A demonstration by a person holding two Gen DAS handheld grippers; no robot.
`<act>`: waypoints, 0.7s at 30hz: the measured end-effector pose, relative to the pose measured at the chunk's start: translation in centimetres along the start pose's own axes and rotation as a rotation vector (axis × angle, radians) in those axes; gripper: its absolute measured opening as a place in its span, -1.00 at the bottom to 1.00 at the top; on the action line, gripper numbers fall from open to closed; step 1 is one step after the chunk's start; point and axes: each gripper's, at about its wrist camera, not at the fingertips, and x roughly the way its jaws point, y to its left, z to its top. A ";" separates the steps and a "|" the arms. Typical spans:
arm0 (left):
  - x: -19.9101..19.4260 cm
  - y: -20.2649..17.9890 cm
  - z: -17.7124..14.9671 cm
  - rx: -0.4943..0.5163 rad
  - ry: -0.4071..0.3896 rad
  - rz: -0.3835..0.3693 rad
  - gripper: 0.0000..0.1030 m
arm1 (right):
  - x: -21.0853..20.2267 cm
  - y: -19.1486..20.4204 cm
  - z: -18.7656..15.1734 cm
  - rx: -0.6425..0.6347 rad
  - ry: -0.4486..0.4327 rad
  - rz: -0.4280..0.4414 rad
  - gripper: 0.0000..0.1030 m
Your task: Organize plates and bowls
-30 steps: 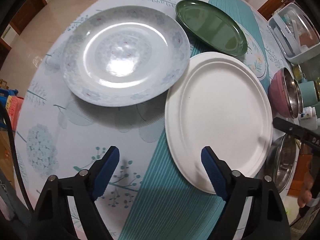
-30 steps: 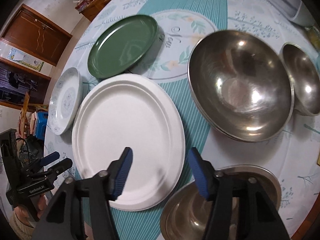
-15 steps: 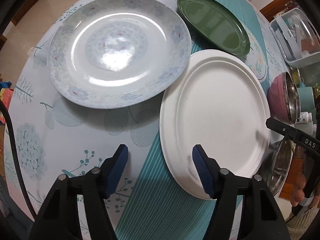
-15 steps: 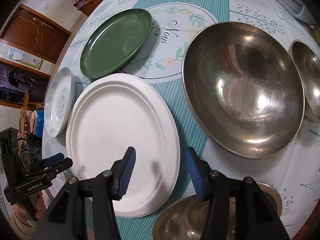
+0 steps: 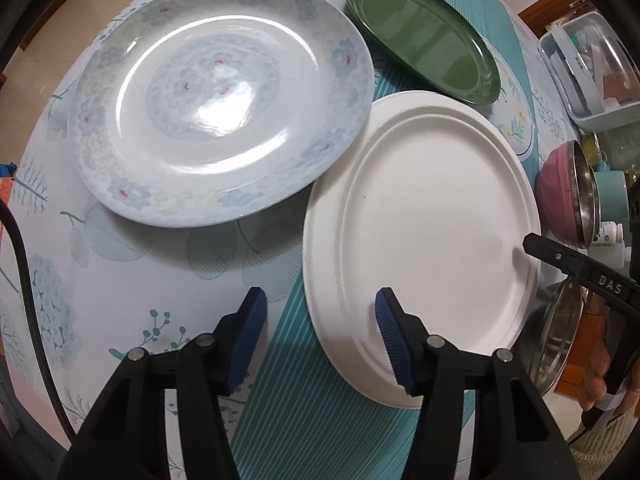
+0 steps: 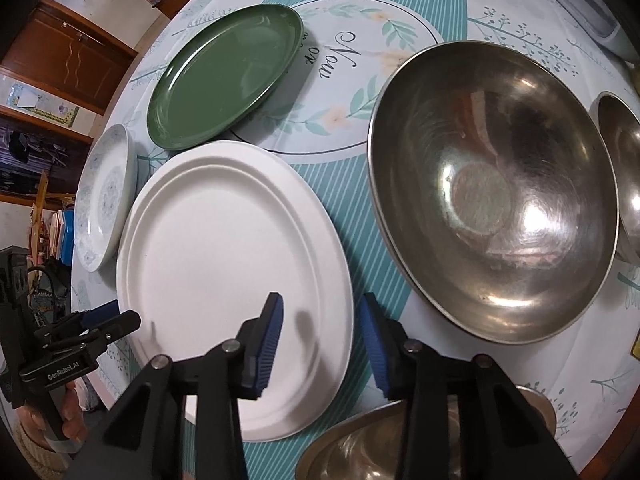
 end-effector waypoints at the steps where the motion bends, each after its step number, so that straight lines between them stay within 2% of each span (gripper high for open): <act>1: 0.0 -0.1 -0.1 0.004 0.002 -0.004 -0.04 | 0.2 0.2 0.0 -0.002 0.002 -0.006 -0.37; 4: 0.1 -0.5 0.1 0.016 0.013 -0.015 -0.17 | 0.5 0.6 -0.1 -0.018 0.005 -0.041 -0.57; 5: 0.2 -0.7 0.1 0.021 0.018 -0.023 -0.29 | 0.6 0.7 -0.1 -0.020 0.005 -0.045 -0.59; 8: 0.4 -1.4 -0.1 0.028 0.024 -0.001 -0.32 | 0.6 0.8 -0.3 -0.012 0.007 -0.051 -0.61; 11: 0.1 -1.4 -0.3 0.022 0.030 -0.011 -0.47 | 0.1 0.9 -0.6 -0.010 0.002 -0.059 -0.61; 21: -3.8 -0.2 -2.0 0.018 -0.019 -0.054 -0.47 | -1.9 1.4 -1.5 -0.030 -0.040 -0.037 -0.62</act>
